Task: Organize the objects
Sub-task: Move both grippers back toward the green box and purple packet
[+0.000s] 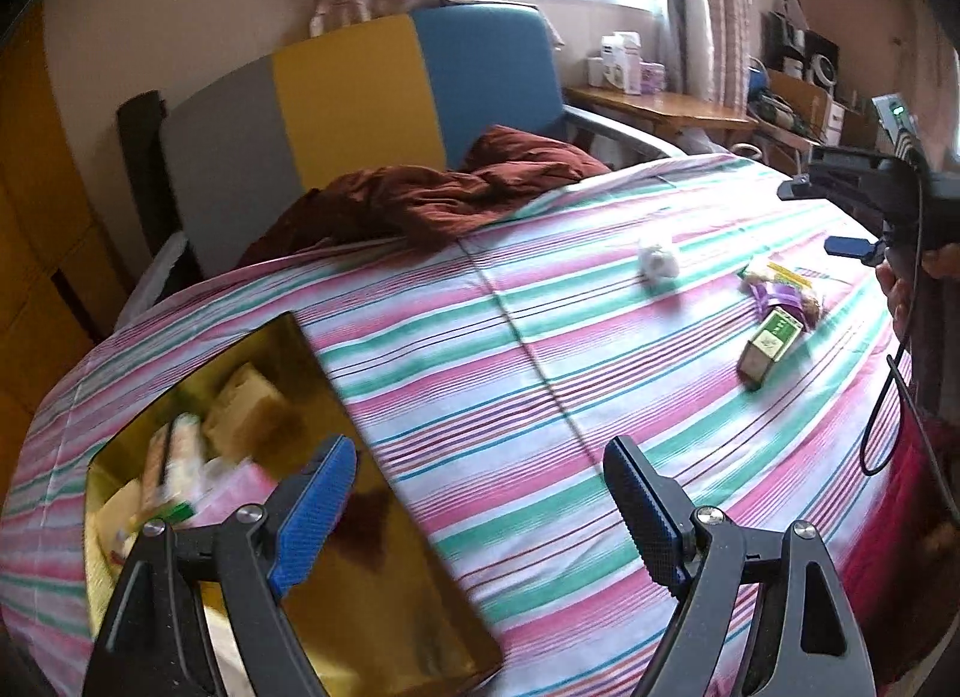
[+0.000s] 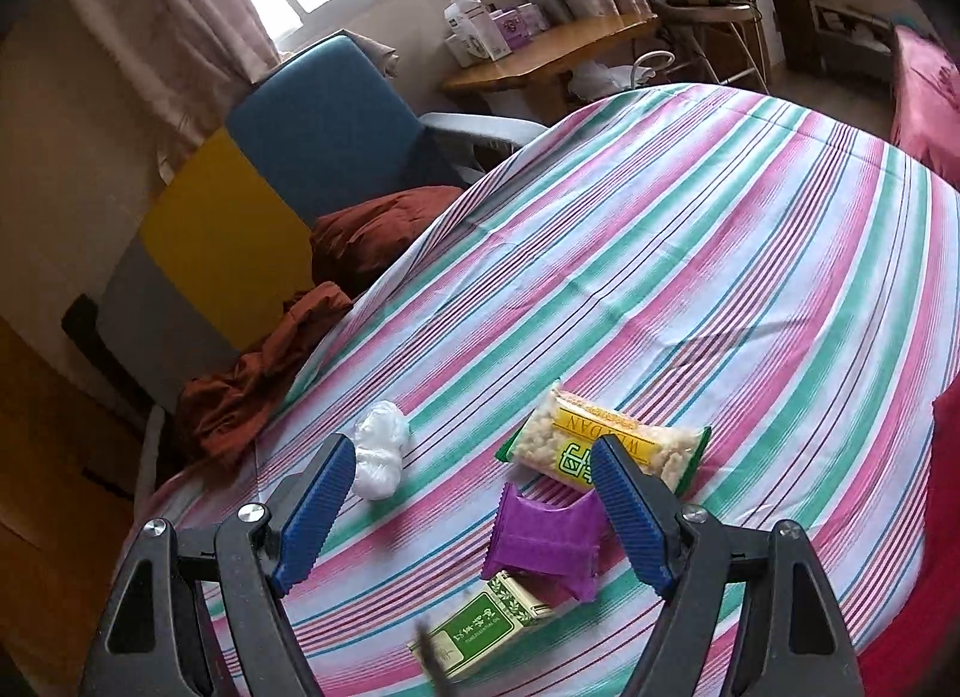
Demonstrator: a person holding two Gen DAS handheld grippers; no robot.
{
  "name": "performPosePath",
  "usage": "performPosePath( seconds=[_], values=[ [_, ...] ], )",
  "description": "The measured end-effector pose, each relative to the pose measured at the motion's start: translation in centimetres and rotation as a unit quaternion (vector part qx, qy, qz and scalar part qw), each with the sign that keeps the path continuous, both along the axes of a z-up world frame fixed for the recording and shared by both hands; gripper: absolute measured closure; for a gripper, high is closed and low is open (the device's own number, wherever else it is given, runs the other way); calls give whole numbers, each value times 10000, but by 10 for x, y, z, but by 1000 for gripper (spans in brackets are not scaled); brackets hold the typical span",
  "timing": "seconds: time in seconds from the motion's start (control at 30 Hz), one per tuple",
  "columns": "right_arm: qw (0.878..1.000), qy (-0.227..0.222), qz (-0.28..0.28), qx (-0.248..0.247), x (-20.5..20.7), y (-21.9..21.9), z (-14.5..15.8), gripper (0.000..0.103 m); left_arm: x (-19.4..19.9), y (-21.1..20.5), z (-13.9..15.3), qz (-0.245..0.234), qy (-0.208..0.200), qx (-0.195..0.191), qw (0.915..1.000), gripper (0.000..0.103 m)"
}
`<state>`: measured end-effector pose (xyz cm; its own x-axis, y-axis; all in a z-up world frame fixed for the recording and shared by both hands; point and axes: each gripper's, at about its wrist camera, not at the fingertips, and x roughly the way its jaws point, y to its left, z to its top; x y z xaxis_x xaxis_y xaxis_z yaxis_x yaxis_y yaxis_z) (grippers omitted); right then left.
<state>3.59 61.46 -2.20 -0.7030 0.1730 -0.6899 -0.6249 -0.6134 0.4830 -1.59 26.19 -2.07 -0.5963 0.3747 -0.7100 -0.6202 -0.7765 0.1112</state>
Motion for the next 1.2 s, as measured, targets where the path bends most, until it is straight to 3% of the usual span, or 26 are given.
performPosePath(
  seconds=[0.17, 0.33, 0.57, 0.93, 1.2],
  values=[
    [9982, 298, -472, -201, 20, 15, 0, 21, -2, 33, -7, -290, -60, -66, 9995, 18],
    [9912, 534, -943, -760, 39, 33, -12, 21, -1, 66, -12, -634, -78, -84, 9979, 18],
    [9894, 535, -866, -1034, 34, 36, -20, 21, 2, 110, -17, -1230, -191, 10, 9922, 18],
    [9897, 479, -628, -1193, 27, 34, -27, 21, 13, 170, -33, -2399, -300, 107, 9703, 18],
    [9891, 451, -619, -1253, 27, 36, -29, 21, 15, 208, -54, -2982, -456, -76, 9534, 23]
  ],
)
